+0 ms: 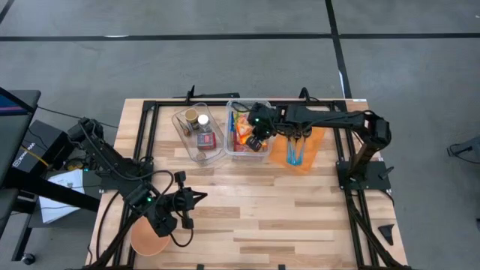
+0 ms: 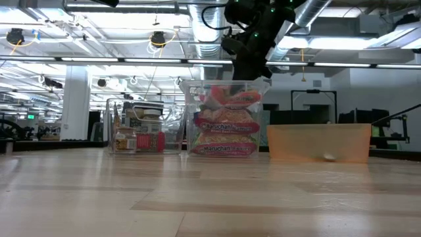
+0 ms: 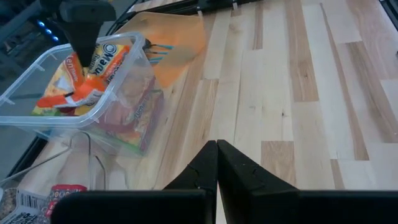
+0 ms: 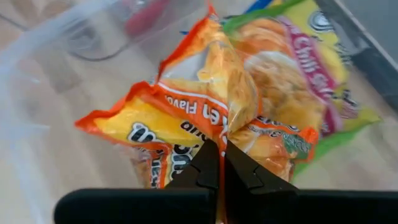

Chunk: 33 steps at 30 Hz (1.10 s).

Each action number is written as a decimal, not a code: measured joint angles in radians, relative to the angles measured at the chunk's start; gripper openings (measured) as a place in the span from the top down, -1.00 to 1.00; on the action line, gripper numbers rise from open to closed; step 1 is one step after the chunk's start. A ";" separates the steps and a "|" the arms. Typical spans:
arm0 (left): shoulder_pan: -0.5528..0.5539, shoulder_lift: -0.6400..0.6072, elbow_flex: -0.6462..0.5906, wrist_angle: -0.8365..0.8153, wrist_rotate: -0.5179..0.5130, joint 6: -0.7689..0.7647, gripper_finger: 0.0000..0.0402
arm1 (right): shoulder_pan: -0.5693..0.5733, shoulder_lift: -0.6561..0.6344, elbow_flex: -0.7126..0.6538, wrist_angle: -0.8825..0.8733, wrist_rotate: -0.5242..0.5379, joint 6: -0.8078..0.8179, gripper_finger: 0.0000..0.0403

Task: Pick & Place Food Item
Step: Put the orange noodle pack into the white bin, then return to Home Position

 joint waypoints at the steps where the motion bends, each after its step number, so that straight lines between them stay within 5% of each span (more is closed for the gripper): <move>1: 0.000 0.000 0.000 0.000 0.000 -0.003 1.00 | 0.007 0.000 0.000 0.006 0.000 0.000 1.00; 15: 0.000 0.000 0.000 -0.001 -0.004 -0.014 1.00 | 0.029 -0.003 0.000 0.012 -0.008 0.011 0.90; 27: 0.000 0.000 0.000 -0.004 -0.003 -0.014 1.00 | 0.027 -0.010 0.000 0.008 -0.004 -0.049 0.46; 33: 0.000 0.000 0.000 -0.005 -0.002 -0.014 1.00 | 0.024 -0.119 0.000 0.011 0.029 -0.079 0.23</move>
